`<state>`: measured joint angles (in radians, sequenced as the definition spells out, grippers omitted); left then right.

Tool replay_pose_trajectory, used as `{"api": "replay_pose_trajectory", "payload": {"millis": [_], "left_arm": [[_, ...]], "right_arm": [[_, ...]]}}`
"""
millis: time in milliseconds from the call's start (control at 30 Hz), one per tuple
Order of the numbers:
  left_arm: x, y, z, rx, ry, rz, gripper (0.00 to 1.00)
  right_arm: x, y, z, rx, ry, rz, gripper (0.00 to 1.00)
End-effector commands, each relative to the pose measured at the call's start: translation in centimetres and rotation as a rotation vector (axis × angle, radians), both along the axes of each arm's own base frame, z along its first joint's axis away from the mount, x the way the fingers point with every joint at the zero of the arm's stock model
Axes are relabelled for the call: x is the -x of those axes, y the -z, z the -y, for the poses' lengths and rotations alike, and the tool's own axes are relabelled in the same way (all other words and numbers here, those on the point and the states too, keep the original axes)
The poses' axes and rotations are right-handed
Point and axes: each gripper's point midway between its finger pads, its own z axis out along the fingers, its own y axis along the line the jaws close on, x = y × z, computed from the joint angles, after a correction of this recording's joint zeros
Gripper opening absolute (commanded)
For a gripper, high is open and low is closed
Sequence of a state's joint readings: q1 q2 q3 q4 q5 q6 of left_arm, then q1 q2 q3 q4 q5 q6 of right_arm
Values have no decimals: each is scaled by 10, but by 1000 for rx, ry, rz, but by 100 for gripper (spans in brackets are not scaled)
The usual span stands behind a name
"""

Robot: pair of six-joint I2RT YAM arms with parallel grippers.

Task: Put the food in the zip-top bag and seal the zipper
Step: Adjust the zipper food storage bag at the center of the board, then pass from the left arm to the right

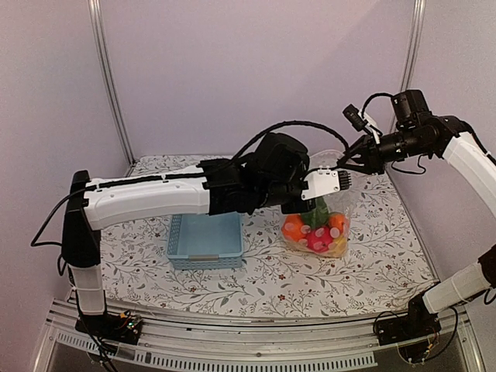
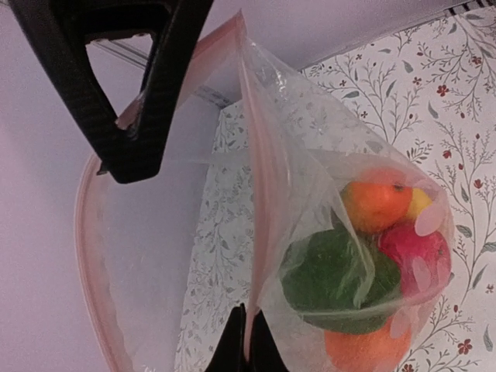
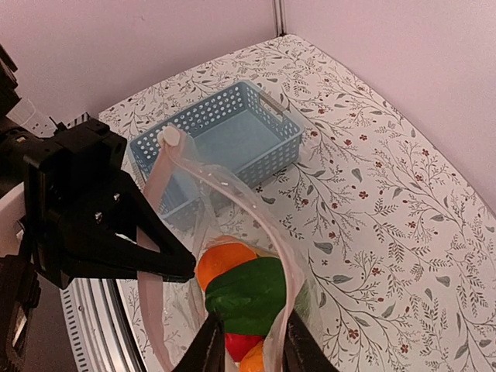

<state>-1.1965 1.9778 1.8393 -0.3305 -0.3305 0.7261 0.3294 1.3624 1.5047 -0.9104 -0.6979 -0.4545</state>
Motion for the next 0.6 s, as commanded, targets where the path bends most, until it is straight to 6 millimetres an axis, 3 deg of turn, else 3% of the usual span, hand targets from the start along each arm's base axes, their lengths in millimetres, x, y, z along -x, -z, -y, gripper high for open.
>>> {"api": "replay_pose_trajectory", "payload": {"millis": [0, 133, 300, 433, 567], "left_arm": [[-3, -35, -5, 127, -27, 28, 0], [-4, -25, -6, 144, -33, 3, 0], [-1, -27, -8, 183, -19, -19, 0], [-1, -31, -8, 211, -7, -22, 0], [-1, -34, -9, 239, 12, -38, 0]], "right_arm": [[7, -18, 1, -8, -7, 43, 34], [10, -22, 8, 25, 13, 94, 41], [23, -30, 18, 74, -4, 167, 44], [46, -38, 21, 96, -87, 222, 46], [67, -27, 19, 91, -189, 253, 47]]}}
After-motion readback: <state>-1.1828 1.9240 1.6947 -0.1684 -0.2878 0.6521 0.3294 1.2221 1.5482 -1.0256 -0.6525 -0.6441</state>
